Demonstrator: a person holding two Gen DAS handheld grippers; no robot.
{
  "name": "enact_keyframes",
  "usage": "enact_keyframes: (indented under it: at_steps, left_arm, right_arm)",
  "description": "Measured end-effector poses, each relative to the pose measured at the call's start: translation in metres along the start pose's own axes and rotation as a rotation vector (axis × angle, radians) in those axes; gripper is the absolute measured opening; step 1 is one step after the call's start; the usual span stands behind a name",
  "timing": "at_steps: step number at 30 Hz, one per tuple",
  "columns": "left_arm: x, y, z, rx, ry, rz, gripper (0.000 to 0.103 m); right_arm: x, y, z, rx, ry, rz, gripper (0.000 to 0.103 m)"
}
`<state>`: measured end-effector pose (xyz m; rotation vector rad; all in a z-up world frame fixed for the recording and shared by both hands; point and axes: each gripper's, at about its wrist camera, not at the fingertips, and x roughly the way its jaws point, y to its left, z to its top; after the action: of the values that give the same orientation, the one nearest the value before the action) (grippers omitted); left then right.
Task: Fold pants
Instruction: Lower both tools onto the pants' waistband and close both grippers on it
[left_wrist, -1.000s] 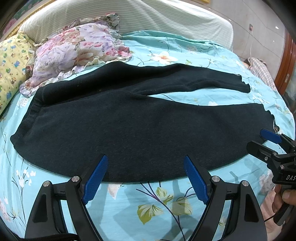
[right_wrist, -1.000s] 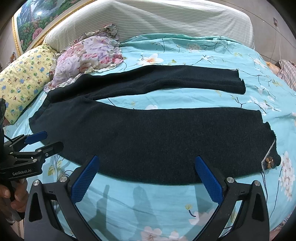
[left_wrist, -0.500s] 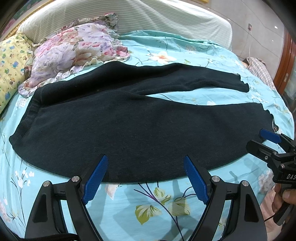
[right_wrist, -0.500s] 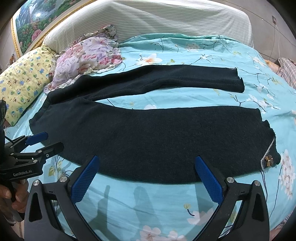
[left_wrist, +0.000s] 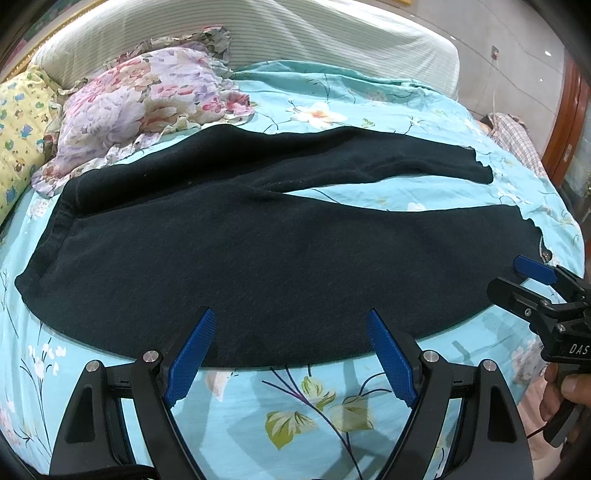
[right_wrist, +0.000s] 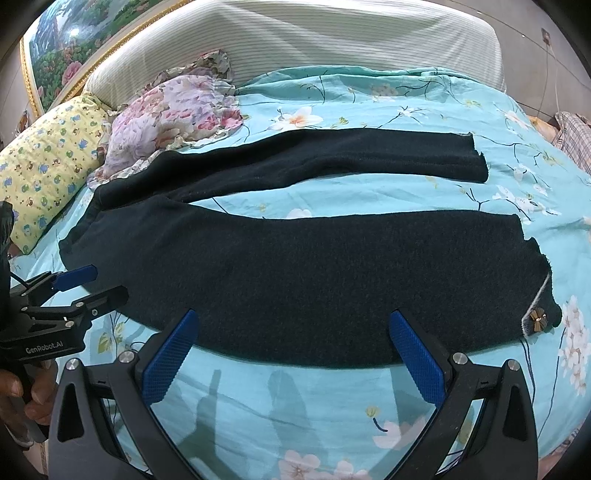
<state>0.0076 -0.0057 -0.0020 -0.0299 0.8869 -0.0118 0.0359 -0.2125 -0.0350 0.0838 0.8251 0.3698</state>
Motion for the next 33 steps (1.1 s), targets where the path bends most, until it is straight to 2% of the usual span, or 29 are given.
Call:
enact_keyframes:
  at_steps: [9, 18, 25, 33]
  left_arm:
    - [0.001, -0.001, 0.013, 0.008, -0.003, -0.01, 0.084]
    - [0.009, -0.007, 0.038, 0.046, -0.006, -0.022, 0.084]
    - [0.022, -0.011, 0.072, 0.088, -0.003, -0.035, 0.084]
    - [0.049, -0.023, 0.119, 0.138, 0.006, -0.047, 0.084]
  right_arm:
    - [-0.002, -0.004, 0.009, 0.013, -0.005, 0.002, 0.103]
    - [-0.002, -0.026, 0.028, 0.044, -0.017, -0.001, 0.103]
    - [0.0, -0.057, 0.057, 0.069, -0.032, -0.016, 0.103]
    - [0.011, -0.104, 0.106, 0.109, -0.043, -0.039, 0.103]
